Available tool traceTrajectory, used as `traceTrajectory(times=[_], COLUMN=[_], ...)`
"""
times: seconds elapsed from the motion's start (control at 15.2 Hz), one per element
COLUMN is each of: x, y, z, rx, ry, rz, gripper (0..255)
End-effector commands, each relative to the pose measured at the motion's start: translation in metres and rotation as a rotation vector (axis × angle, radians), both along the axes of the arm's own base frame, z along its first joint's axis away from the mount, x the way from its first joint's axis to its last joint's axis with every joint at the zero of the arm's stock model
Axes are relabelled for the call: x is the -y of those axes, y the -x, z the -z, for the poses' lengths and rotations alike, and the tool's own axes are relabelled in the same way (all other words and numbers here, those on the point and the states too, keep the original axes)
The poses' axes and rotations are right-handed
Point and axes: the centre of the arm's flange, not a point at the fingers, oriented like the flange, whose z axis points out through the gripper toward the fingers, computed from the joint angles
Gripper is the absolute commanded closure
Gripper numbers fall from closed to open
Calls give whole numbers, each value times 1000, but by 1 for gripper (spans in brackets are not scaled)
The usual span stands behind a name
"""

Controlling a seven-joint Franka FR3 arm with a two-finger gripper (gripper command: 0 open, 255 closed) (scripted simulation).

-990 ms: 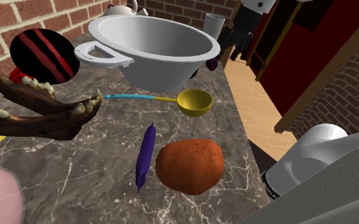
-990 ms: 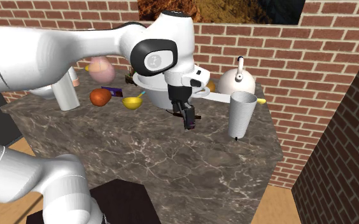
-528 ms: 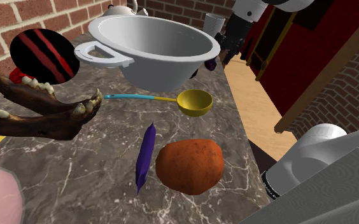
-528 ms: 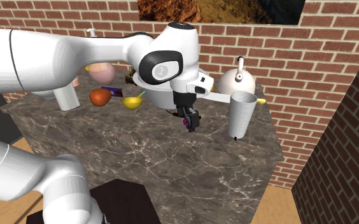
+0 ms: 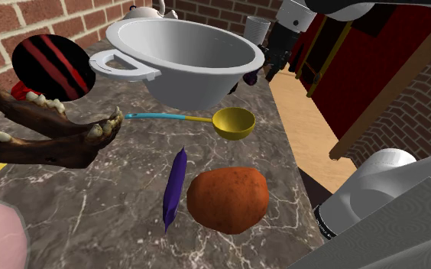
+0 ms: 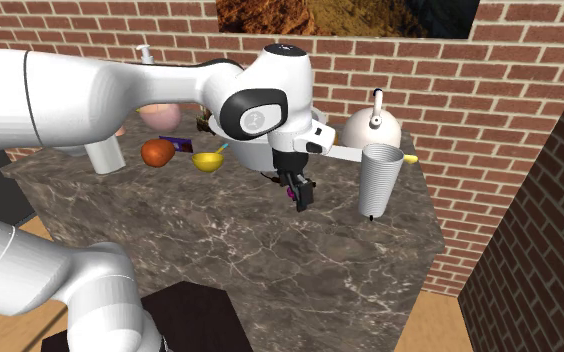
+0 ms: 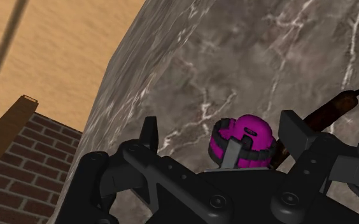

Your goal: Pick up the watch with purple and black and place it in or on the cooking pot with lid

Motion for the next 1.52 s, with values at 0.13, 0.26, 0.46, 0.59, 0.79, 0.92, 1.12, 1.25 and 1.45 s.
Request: traceTrajectory(times=[0.13, 0.26, 0.46, 0.59, 0.79, 0.92, 1.12, 1.25, 1.45], x=[0, 0, 0, 0, 9, 30, 46, 43, 39], y=[0, 0, 0, 0, -14, -43, -65, -65, -64], z=[0, 0, 0, 0, -10, -27, -32, -21, -6], rx=[0, 0, 0, 0, -45, -136, -205, -205, -205], ry=[0, 0, 0, 0, -37, -111, -168, -168, -168], rz=[0, 0, 0, 0, 25, 74, 112, 112, 112], gripper=[255, 255, 255, 255, 0, 0, 0, 0, 0])
